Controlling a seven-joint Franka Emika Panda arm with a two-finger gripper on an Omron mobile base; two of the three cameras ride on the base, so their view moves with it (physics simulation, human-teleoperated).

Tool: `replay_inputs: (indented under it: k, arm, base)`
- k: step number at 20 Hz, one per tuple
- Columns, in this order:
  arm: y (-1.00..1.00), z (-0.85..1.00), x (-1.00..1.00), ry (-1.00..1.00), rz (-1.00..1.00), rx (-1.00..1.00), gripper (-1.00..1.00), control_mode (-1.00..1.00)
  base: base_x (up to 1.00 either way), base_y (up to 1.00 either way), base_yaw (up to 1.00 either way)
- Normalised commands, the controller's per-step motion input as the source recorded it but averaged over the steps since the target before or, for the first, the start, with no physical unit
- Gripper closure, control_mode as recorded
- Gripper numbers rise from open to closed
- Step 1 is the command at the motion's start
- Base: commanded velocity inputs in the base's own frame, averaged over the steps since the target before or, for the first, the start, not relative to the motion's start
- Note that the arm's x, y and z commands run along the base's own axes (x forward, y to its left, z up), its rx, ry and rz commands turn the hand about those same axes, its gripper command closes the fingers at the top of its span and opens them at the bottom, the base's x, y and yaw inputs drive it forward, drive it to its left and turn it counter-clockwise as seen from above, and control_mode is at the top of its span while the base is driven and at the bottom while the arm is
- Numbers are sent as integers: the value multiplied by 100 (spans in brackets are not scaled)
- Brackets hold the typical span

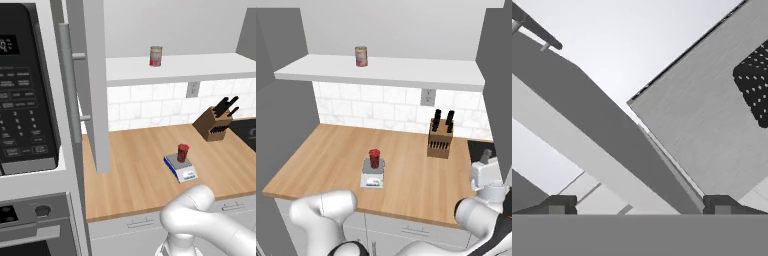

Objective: Pick the yogurt and place it on the digital scale for weighing, and close the cabinet.

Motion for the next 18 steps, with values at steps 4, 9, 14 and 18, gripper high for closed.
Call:
replay_inputs:
  k: [4, 9, 14, 18]
  arm:
    - [-50, 0, 18, 5, 1, 12, -100, -100]
    - [-41, 0, 9, 2, 2, 9, -100, -100]
    - [-11, 5, 0, 0, 1, 2, -100, -100]
    - [-1, 2, 0, 0, 0, 0, -100, -100]
  base:
    - [0, 0, 0]
    - [0, 0, 0]
    - [0, 0, 0]
    - [0, 0, 0]
